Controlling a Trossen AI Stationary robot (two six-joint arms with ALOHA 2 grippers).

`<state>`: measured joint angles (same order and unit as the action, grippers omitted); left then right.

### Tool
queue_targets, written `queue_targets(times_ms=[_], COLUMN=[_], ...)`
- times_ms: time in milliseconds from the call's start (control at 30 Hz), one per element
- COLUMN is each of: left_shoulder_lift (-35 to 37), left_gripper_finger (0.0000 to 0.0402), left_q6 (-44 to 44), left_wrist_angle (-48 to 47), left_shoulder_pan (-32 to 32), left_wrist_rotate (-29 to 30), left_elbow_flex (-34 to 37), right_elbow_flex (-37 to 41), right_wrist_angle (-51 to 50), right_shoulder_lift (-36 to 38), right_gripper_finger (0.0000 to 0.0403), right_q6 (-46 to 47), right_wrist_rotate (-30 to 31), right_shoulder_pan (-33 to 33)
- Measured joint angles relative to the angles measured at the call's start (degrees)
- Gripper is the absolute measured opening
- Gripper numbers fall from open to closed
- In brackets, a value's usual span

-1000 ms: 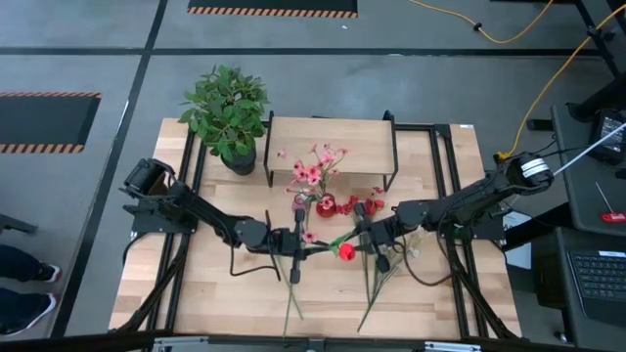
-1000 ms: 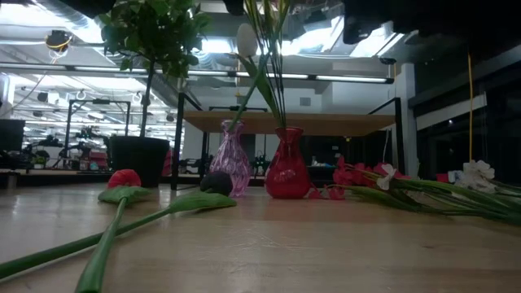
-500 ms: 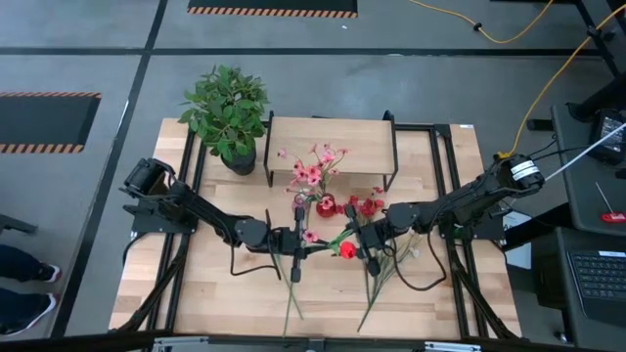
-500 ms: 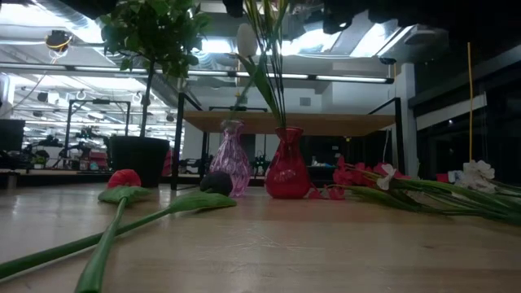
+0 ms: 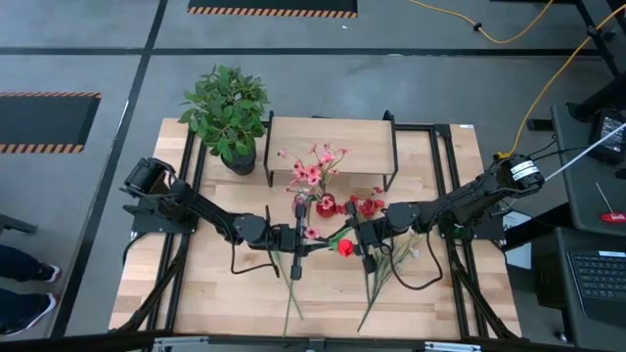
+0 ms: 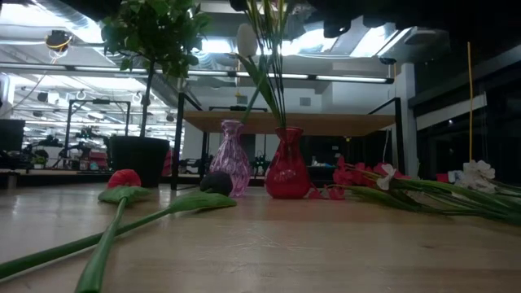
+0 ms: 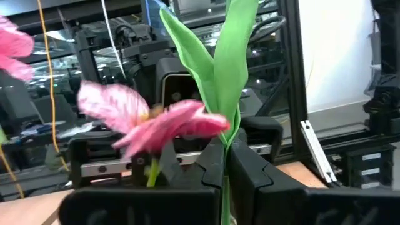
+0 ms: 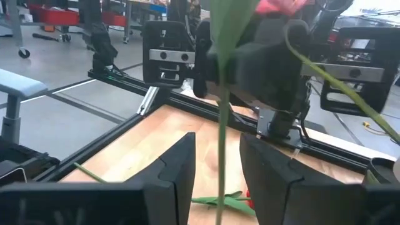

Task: Pick and place flowers into a vace then onto a shelf
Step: Put the red flower into the red vase

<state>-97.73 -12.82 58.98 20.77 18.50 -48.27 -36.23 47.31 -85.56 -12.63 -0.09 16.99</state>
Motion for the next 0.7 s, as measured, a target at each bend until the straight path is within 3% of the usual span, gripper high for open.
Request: queue_targets(times_ms=[533,700], left_shoulder_lift=[0.0,0.0], left_gripper_finger=[0.0004,0.0004], left_q6=[-0.3,-0.4], left_wrist_angle=[-1.0,-1.8], left_shoulder_pan=[-2.0,-2.0], left_wrist_rotate=[0.0,0.0], left_elbow_flex=[0.0,0.0], right_elbow_flex=[0.0,0.0], right_wrist_angle=[1.5,2.7], right_shoulder_lift=[0.0,0.0], right_gripper_finger=[0.0128,0.0108], right_q6=[0.1,0.1], right_wrist_rotate=[0.0,0.0], right_shoulder_pan=[0.0,0.0])
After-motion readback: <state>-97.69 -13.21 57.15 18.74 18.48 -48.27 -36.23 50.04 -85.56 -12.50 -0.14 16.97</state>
